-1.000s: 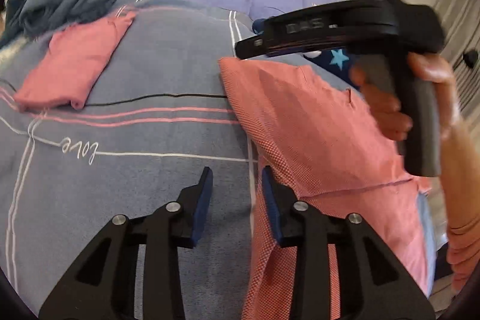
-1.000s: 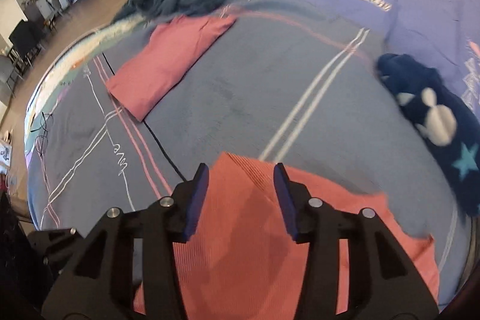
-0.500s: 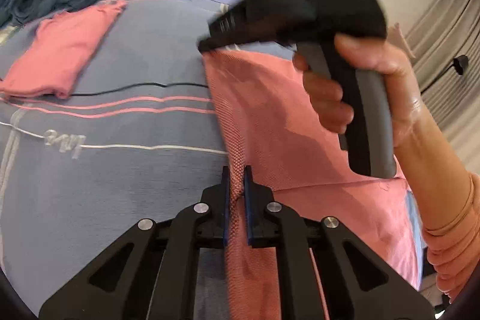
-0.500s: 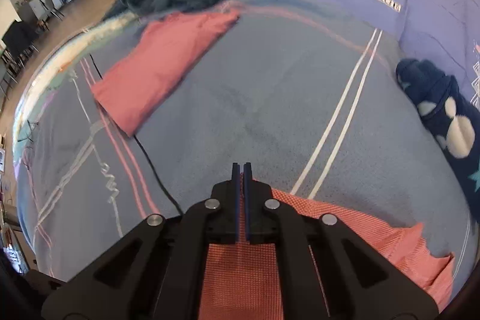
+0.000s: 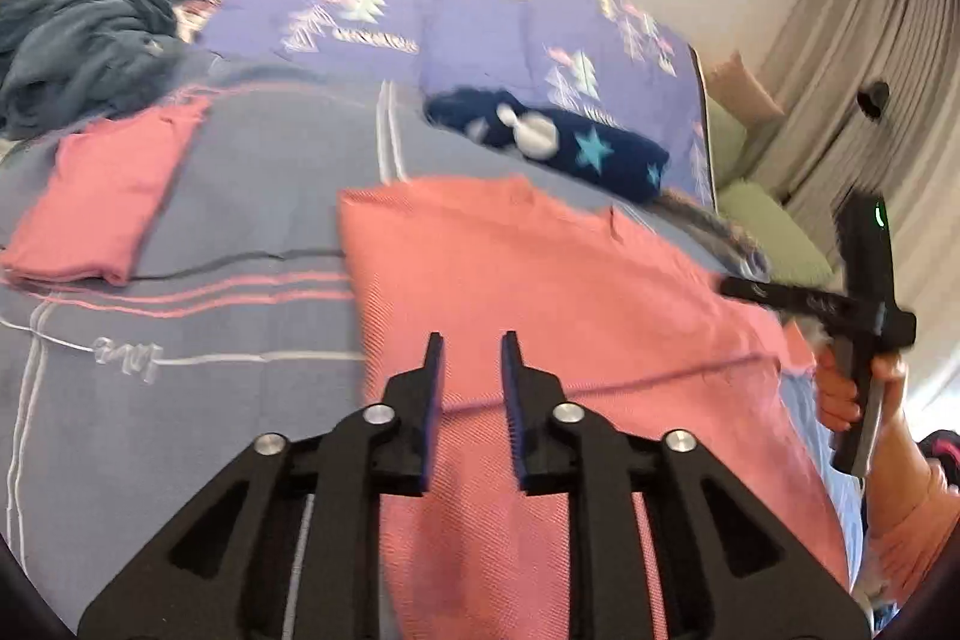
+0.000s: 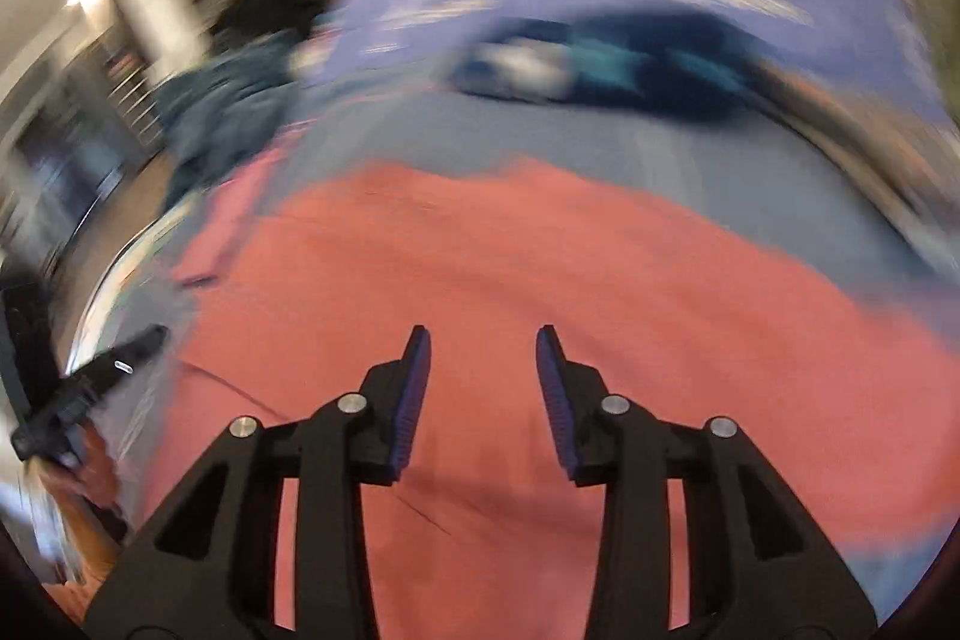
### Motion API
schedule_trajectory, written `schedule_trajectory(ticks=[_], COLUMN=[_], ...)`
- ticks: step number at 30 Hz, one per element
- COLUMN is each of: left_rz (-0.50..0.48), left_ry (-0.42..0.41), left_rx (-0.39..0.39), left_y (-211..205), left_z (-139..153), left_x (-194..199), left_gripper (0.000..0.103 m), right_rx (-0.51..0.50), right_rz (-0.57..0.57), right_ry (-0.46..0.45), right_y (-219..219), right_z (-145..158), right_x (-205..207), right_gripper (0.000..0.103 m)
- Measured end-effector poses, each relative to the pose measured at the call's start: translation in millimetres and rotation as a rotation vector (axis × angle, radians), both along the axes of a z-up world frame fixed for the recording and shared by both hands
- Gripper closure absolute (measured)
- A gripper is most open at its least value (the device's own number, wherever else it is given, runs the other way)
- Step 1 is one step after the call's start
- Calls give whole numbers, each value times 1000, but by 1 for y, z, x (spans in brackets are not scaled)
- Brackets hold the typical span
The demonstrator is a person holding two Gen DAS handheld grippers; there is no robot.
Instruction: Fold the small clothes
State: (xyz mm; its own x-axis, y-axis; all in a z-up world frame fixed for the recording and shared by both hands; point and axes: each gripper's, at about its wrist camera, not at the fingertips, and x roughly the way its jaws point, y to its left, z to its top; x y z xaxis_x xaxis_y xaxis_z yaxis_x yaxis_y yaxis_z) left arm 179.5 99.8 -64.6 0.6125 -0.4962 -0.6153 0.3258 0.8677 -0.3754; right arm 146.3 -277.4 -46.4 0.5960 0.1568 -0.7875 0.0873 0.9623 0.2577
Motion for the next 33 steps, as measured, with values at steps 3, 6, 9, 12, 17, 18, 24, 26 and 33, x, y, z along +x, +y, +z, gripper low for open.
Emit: schedule_trajectory(ticks=[3,6,9,12,17,18,24,26,33], left_rz=[12,27,62,72,36,25,-29,-18,-13], left_ry=[76,46,54,60,-17,-24,28,39,80], left_rx=[172,152,196,148,120,120,97,80,30], left_y=[-20,-15,-20,-29,-70,-77,-111,-118,-141], left_z=[-26,-17,-14,6,45,49,54,54,40], left_x=[14,12,13,6,-7,-8,-7,1,44], left_gripper=[80,72,71,68,53,51,51,51,51], right_rx=[116,279,322,430,652,684,720,687,645], right_rz=[-245,-434,-567,-631,-786,-828,-926,-896,-814], right_ry=[23,-37,-114,-176,-225,-241,-265,-229,-315], right_y=[-83,-146,-188,-220,-269,-276,-311,-318,-309], right_z=[-22,-28,-26,-34,-61,-66,-74,-79,-42], right_x=[-60,-119,-160,-174,-162,-160,-139,-125,-132], right_gripper=[84,90,58,46,33,33,48,80,98])
